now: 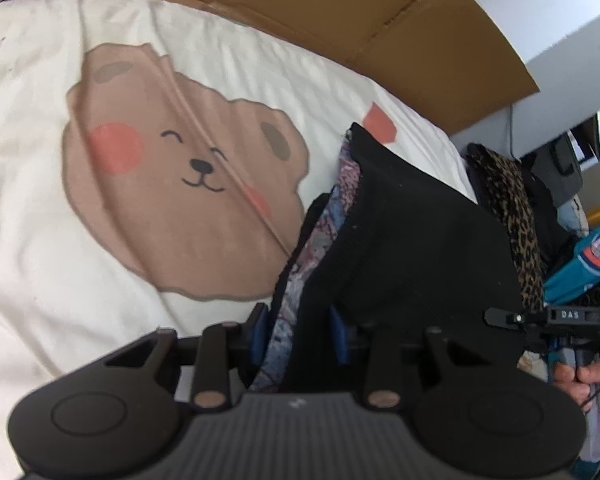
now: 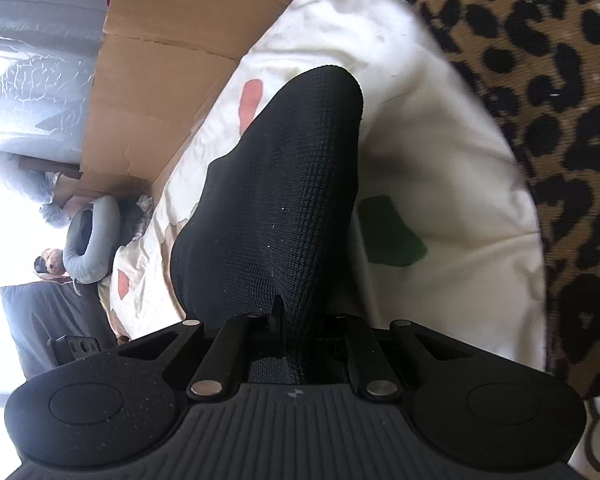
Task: Fold clothes
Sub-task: 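Carry the folded garment with both grippers toward the leopard-print pile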
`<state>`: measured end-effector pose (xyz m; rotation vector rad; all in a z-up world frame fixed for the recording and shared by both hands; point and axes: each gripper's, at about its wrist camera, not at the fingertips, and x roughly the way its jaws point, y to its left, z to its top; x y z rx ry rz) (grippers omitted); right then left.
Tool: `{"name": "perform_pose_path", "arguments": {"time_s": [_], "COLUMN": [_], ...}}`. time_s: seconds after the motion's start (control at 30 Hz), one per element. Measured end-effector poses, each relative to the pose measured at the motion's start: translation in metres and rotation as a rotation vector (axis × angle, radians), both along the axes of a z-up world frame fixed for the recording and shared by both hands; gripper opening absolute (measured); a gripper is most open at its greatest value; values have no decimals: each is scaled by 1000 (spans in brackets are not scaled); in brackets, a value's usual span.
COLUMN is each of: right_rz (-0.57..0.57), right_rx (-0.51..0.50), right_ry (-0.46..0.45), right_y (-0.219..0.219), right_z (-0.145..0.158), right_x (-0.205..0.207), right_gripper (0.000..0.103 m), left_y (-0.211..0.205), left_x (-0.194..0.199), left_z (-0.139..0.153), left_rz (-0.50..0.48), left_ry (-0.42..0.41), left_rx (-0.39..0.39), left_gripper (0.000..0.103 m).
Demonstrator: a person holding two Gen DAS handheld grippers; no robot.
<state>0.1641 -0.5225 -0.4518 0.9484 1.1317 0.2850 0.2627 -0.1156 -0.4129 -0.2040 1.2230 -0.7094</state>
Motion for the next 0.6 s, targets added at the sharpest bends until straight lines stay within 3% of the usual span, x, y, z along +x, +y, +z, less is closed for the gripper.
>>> {"name": "perform_pose_path", "arguments": {"time_s": [0.13,0.2,0.37,0.6], "right_rz": [-23,-27,-27,-33], "right_rx": [12,14,15,19], "right_ry": [18,19,17,25], "right_y": [-3,-3,-5,-6], "right_z": [-7,-8,-11,-15], "right_x": [-4,-5,-7,-9], "right_gripper": [7,7,7,7], "left_y": [-8,-12,-24,-38], "left_x": [1,4,18,35], "left_z": [11,18,25,12], "left_rz": [-51,-67,-76,-89], "left_ry": [-56,-83,-114,-84], "left_rx": [15,3,-29,-71], "left_gripper": [42,57,68,71]}}
